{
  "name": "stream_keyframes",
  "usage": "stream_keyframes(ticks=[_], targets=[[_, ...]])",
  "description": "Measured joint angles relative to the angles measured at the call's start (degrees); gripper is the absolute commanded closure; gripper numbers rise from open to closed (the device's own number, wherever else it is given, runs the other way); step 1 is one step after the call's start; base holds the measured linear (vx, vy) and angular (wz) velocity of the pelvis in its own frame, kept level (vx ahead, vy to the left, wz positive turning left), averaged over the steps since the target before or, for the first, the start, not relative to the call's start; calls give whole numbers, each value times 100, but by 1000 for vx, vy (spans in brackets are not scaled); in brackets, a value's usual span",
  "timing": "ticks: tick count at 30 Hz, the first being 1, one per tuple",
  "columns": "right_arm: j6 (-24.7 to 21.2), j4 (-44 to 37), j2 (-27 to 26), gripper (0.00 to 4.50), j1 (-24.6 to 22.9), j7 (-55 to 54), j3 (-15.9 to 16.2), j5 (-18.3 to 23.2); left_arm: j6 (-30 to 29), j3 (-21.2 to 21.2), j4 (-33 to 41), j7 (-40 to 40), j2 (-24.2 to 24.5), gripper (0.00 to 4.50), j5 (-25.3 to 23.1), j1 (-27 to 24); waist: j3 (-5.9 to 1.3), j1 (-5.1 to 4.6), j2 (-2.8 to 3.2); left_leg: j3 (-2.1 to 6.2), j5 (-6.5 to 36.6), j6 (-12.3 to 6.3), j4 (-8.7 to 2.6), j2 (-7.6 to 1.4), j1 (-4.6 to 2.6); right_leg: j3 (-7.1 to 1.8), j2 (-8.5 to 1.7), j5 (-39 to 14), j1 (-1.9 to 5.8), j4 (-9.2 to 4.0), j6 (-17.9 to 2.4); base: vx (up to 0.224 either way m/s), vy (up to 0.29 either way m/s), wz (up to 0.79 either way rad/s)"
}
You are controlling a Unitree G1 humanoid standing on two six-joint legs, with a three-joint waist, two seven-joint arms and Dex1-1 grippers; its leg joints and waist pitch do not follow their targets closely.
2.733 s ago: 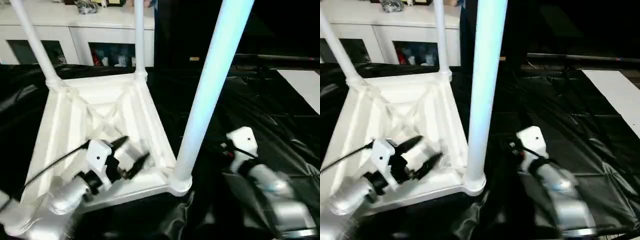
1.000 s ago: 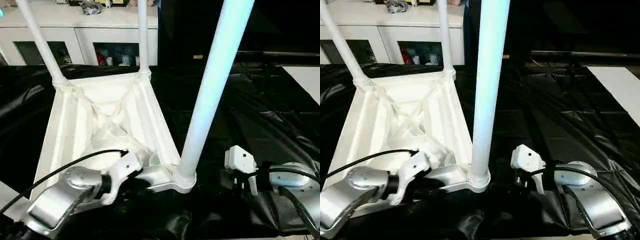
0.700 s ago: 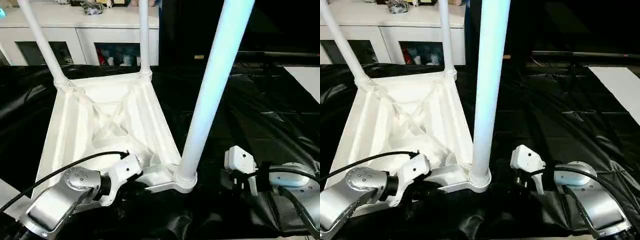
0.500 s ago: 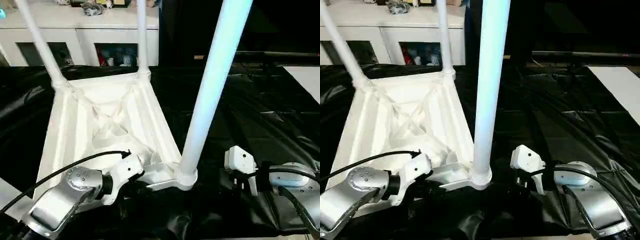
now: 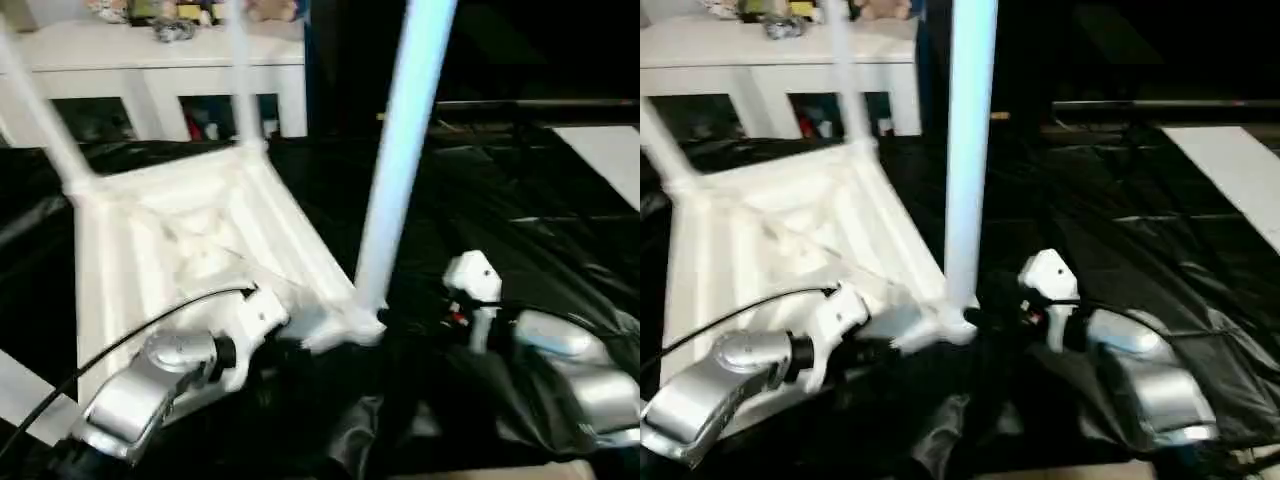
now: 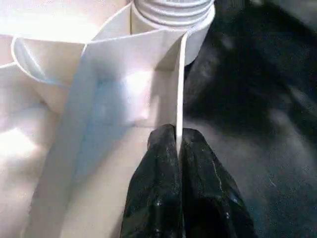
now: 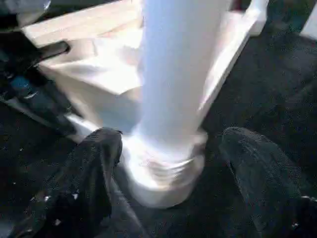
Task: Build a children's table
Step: Rotate leg to tighten
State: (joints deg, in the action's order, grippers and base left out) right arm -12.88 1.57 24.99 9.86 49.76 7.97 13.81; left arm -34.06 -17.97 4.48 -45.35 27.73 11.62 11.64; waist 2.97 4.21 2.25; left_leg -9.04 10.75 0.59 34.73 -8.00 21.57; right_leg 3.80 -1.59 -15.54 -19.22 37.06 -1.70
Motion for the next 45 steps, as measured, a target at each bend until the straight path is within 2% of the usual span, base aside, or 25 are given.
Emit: stream_keyframes(ticks=[2, 4, 7, 11, 12, 17, 21, 29, 36, 37, 39, 42, 45], targets=[[135, 240, -110, 44, 114, -52, 158, -119, 29, 19, -33, -7, -15, 450, 0, 35, 7, 4, -31, -4, -4, 5, -18, 0, 3, 0, 0, 0, -11, -2, 0, 0, 0, 0], [291, 438, -256, 28, 299, -153, 213, -262, 43, 3, -38, -44, -38, 450, 1, 60, 0, 29, -29, -10, -6, 6, -20, 0, 29, -1, 0, 5, -37, -1, -9, 0, 0, 0], [467, 679, -369, 2, 568, -370, 236, -442, 97, -30, -41, -122, -45, 450, -2, 88, -9, 105, -46, -26, -24, -21, -23, -5, 53, 0, -3, 17, -64, -2, -30, 0, 0, 0], [776, 1180, -408, 2, 833, -430, 273, -612, 202, -117, -78, -276, 99, 450, -38, 151, -17, 98, -79, -76, -22, -20, -25, -26, 50, 0, -14, 10, -65, -4, -19, 0, 0, 0], [883, 1259, -421, 2, 854, -411, 297, -624, 262, -129, -96, -335, 141, 450, -63, 165, -16, 90, -103, -80, -20, -16, -25, -30, 50, -1, -13, 10, -67, -5, -19, 0, 0, 0], [945, 1496, -309, 2, 997, 12, 450, -687, 339, -192, -118, -432, 178, 450, -145, 219, -25, 97, -162, -89, -9, 2, -23, -31, 50, -3, -17, 9, -64, -7, -17, 0, 0, 0], [909, 1559, -199, 2, 980, 496, 600, -664, 402, -197, -200, -514, 221, 450, -141, 254, -23, 94, -166, -94, -10, 0, -23, -32, 49, -2, -19, 9, -64, -6, -17, 0, 0, 0], [1127, 2129, -237, 2, 1064, 583, 600, -669, 515, -205, -300, -692, 310, 450, -143, 276, -24, 101, -165, -95, -10, 1, -23, -34, 47, 0, -19, 14, -62, -6, -24, 0, 0, 0], [1370, 2486, -428, 2, 1339, 639, 508, -654, 529, -213, -316, -766, 320, 450, -142, 290, -24, 117, -165, -96, -10, 1, -22, -35, 49, 1, -20, 15, -62, -6, -27, 0, 0, 0], [1422, 2597, -468, 29, 1365, 635, 471, -626, 532, -214, -321, -789, 328, 450, -142, 290, -24, 117, -165, -96, -10, 1, -22, -35, 49, 1, -20, 15, -62, -6, -27, 0, 0, 0], [1495, 2752, -526, 29, 1396, 661, 442, -545, 539, -214, -323, -814, 332, 450, -142, 290, -24, 115, -165, -100, -10, 0, -21, -35, 50, 0, -21, 15, -62, -6, -27, 0, 0, 0], [1572, 2879, -590, 65, 1450, 700, 442, -535, 542, -216, -332, -814, 333, 450, -144, 292, -24, 111, -164, -100, -11, -1, -21, -35, 50, 1, -22, 16, -62, -6, -28, 0, 0, 0], [1632, 3009, -628, 76, 1496, 796, 442, -537, 548, -218, -356, -814, 333, 450, -144, 303, -24, 107, -165, -100, -11, 0, -21, -36, 49, 1, -22, 18, -62, -5, -31, 0, 0, 0]])
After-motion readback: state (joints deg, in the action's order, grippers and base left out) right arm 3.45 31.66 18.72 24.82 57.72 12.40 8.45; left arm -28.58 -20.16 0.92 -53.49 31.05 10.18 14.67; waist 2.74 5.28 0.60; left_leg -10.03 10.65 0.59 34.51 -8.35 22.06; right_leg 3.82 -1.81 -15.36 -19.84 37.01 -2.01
